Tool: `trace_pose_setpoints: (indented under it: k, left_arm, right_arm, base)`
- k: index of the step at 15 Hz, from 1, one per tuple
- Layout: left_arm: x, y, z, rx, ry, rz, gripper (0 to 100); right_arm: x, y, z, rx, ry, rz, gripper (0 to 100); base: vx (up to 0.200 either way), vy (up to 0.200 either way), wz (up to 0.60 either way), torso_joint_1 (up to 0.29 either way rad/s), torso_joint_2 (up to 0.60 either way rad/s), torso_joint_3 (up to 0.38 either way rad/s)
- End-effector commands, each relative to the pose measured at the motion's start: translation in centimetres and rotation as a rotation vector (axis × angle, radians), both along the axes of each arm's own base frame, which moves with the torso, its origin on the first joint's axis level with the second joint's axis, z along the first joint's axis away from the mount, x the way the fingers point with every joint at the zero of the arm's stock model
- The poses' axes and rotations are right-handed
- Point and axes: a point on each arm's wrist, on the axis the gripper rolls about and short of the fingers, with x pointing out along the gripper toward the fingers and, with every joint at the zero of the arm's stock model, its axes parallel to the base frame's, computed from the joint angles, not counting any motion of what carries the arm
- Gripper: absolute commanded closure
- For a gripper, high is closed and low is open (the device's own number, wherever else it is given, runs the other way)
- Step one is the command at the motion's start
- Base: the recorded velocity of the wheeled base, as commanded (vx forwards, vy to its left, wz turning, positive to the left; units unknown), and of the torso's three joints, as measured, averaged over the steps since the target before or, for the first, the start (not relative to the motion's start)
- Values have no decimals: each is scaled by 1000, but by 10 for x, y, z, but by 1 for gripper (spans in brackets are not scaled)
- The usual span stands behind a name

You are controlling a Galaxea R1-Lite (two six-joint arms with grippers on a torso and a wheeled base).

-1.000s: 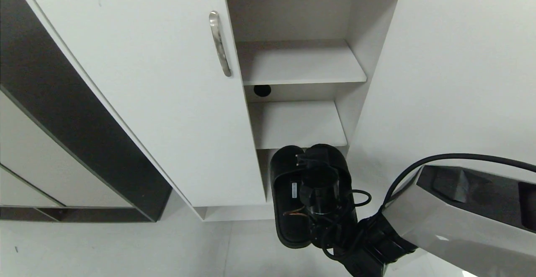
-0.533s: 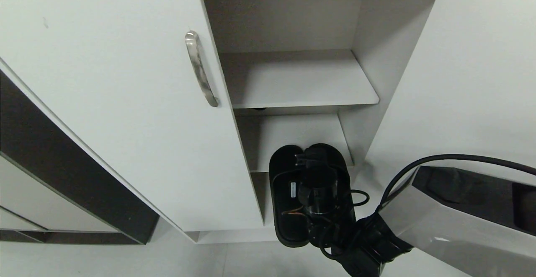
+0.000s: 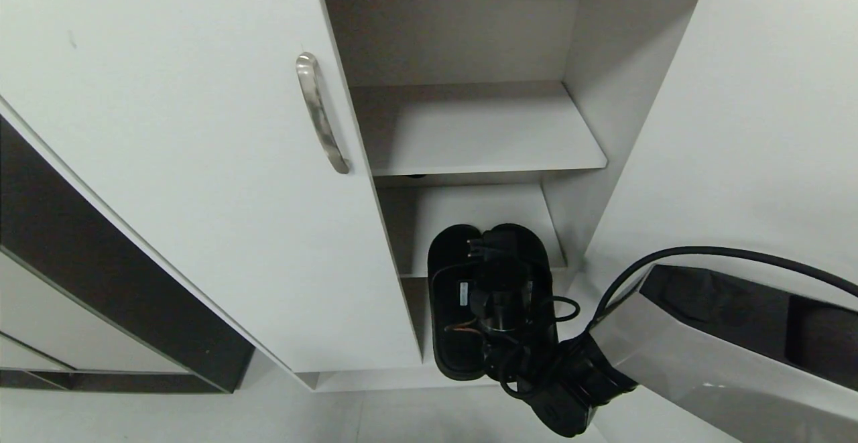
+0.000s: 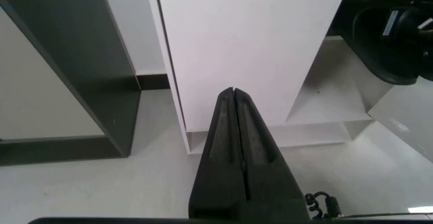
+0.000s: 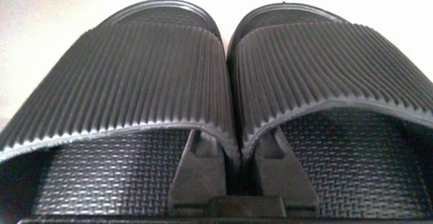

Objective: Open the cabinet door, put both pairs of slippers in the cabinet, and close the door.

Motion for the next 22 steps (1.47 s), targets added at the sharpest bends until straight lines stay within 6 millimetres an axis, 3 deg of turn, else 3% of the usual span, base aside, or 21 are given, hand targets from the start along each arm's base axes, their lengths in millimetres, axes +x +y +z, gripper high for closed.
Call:
trace_pose_setpoints:
  k: [1,5,10,22]
  left_arm:
    - [0,0,0,0,1,0,100]
    - [0,0,0,0,1,0,100]
    - [0,0,0,0,1,1,100]
    - [0,0,0,-5,1,3,100]
  right_arm:
    - [5,2,-3,-2,1,-4,100]
    - [5,3,-4,-2,1,1,100]
    - [11,10,8,29,-29,1,100]
    - [73,22,23,19,-21,-50,100]
  base:
    - [0,0,0,0,0,0]
    - [150,0,0,-7,1,3]
    - [0,0,0,0,0,0]
    - [0,0,0,0,0,0]
